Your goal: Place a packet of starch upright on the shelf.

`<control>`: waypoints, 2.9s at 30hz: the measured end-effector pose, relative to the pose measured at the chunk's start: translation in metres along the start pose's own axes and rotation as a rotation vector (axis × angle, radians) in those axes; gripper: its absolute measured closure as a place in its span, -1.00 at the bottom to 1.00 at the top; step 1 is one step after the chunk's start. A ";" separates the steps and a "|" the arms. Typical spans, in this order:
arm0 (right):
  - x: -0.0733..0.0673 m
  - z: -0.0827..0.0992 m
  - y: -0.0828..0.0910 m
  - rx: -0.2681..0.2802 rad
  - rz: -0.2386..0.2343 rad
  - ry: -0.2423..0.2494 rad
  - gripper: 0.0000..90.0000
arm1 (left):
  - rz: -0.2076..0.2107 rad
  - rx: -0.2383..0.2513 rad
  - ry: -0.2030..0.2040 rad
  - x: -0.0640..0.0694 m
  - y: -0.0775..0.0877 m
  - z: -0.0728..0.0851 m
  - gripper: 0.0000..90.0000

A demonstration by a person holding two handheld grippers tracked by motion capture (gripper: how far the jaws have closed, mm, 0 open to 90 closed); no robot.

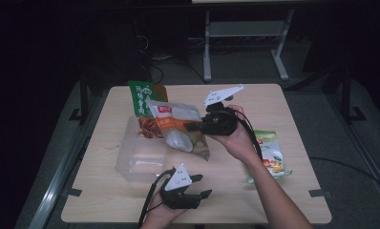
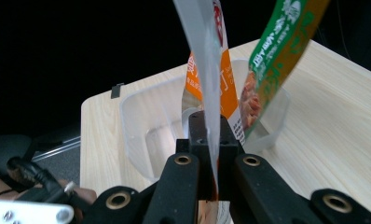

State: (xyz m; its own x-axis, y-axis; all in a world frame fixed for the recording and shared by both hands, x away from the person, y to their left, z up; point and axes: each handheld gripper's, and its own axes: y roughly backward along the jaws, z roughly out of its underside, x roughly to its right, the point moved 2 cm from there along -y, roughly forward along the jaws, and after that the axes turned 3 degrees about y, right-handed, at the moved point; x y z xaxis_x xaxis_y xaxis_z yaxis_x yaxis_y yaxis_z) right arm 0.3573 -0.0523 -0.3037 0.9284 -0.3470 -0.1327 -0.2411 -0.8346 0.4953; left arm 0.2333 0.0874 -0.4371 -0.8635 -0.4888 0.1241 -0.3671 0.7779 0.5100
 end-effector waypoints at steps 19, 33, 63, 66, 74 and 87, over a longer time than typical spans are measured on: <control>-0.001 -0.022 -0.052 0.003 -0.056 0.006 1.00 | 0.007 0.018 0.017 -0.001 0.001 0.002 -0.11; 0.005 -0.031 -0.107 -0.008 -0.131 0.004 1.00 | 0.011 0.017 0.027 -0.002 0.002 0.003 -0.13; 0.016 -0.013 -0.163 -0.027 -0.176 -0.078 0.75 | 0.023 0.012 0.022 -0.001 0.005 0.004 -0.14; 0.016 -0.010 -0.154 -0.051 -0.144 -0.054 0.72 | 0.023 0.010 0.016 0.000 0.003 0.004 -0.14; 0.015 -0.009 -0.147 -0.073 -0.115 -0.036 0.72 | 0.020 0.010 0.016 0.000 0.002 0.004 -0.15; 0.014 -0.011 -0.141 -0.094 -0.073 -0.017 0.98 | 0.007 0.009 0.013 -0.001 0.002 0.004 -0.15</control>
State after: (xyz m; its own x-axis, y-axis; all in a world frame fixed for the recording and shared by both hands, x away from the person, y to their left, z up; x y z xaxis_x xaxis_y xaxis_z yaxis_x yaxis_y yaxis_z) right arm 0.4079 0.0655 -0.3661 0.9375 -0.2943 -0.1855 -0.1443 -0.8142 0.5623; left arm 0.2324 0.0910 -0.4393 -0.8615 -0.4884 0.1387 -0.3641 0.7847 0.5016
